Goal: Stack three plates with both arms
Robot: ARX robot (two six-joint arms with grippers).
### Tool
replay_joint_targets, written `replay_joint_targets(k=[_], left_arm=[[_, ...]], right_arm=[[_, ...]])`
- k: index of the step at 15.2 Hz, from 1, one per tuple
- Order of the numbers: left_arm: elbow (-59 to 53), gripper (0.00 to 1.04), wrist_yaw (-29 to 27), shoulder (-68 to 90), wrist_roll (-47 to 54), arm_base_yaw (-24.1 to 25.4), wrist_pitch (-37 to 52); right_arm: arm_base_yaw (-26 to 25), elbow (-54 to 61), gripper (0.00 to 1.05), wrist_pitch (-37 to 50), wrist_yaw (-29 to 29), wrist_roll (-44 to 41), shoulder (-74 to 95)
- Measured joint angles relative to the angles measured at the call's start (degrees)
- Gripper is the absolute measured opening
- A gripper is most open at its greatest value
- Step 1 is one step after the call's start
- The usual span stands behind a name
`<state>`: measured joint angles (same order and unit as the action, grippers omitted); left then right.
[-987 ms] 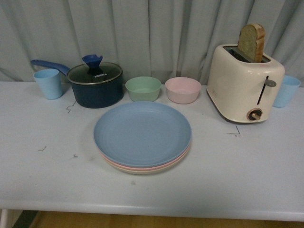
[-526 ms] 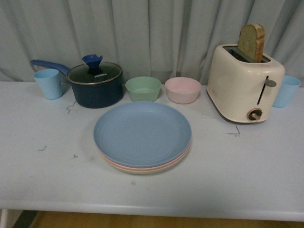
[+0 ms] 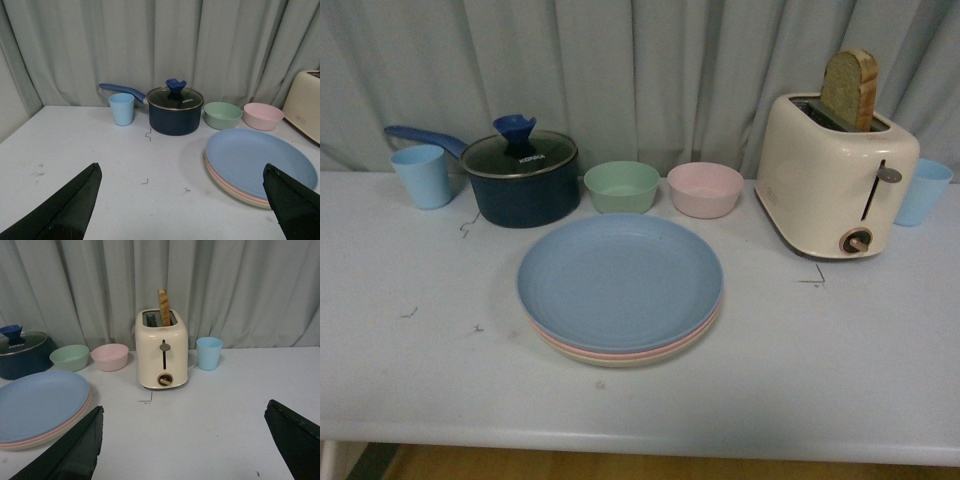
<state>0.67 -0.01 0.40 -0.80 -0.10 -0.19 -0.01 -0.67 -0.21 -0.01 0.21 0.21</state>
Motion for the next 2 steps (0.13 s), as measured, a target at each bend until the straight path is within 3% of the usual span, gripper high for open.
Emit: replay_joint_targets(k=[2], left_arm=[[0.0, 0.98, 0.0, 0.0, 0.0, 0.0, 0.0]], right_arm=[[0.0, 0.0, 0.98, 0.0, 0.02, 0.0, 0.0]])
